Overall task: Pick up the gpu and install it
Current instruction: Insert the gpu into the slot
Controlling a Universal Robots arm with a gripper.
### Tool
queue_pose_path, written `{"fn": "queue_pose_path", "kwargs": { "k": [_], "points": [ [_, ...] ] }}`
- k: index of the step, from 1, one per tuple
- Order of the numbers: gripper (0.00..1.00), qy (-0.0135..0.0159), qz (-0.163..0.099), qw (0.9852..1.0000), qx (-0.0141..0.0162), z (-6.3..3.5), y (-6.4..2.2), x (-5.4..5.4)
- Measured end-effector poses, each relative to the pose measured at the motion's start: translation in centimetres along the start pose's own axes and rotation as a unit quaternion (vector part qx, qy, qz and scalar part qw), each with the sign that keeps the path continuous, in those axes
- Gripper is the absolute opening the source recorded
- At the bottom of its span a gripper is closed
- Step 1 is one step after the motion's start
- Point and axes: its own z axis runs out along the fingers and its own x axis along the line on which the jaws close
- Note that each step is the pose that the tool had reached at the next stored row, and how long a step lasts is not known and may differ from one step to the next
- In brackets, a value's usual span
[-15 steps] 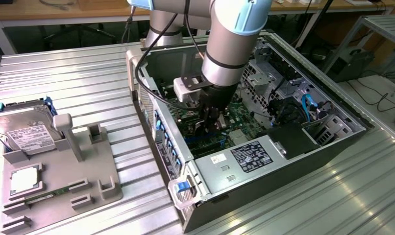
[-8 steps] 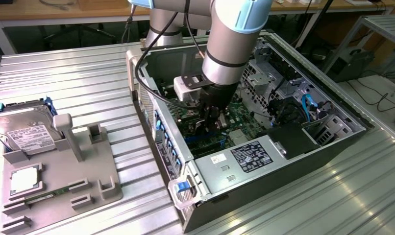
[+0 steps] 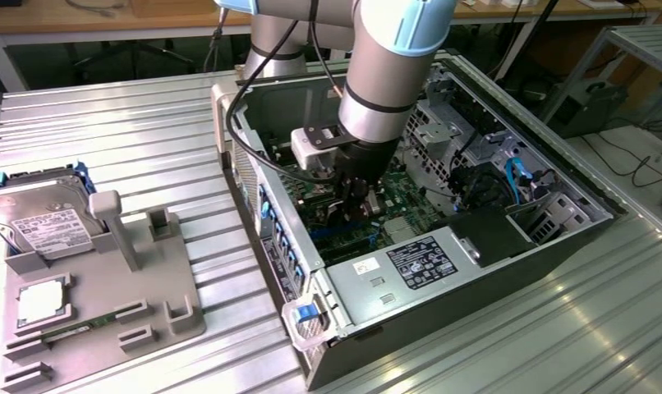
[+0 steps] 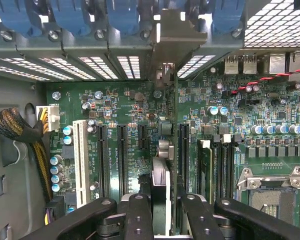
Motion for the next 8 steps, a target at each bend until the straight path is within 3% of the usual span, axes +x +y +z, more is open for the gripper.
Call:
{"fn": "queue_pose_path", "kwargs": {
  "k": [8],
  "points": [
    [0.28, 0.0001, 0.0, 1.0, -0.0001, -0.01, 0.01, -0.18]
  ]
}}
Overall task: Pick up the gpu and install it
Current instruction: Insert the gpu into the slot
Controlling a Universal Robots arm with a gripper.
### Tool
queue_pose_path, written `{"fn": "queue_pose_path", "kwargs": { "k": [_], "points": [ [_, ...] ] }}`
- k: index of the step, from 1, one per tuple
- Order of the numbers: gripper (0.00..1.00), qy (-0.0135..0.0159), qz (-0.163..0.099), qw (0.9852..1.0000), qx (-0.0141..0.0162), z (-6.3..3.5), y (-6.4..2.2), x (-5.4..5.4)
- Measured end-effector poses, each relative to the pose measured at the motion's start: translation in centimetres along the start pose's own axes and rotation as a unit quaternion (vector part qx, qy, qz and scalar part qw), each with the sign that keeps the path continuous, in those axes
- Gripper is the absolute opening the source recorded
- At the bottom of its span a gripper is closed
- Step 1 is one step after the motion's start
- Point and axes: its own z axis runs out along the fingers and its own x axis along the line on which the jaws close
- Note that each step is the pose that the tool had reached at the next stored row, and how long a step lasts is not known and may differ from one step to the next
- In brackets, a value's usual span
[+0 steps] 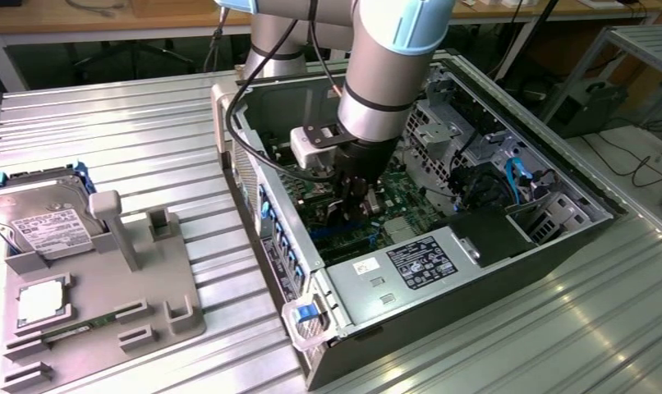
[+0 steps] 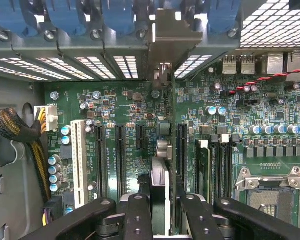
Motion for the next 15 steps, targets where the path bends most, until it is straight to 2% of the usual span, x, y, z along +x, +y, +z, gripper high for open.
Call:
{"fn": "queue_pose_path", "kwargs": {
  "k": [15],
  "points": [
    [0.28, 0.0, 0.0, 1.0, 0.0, 0.58, 0.0, 0.01]
  ]
}}
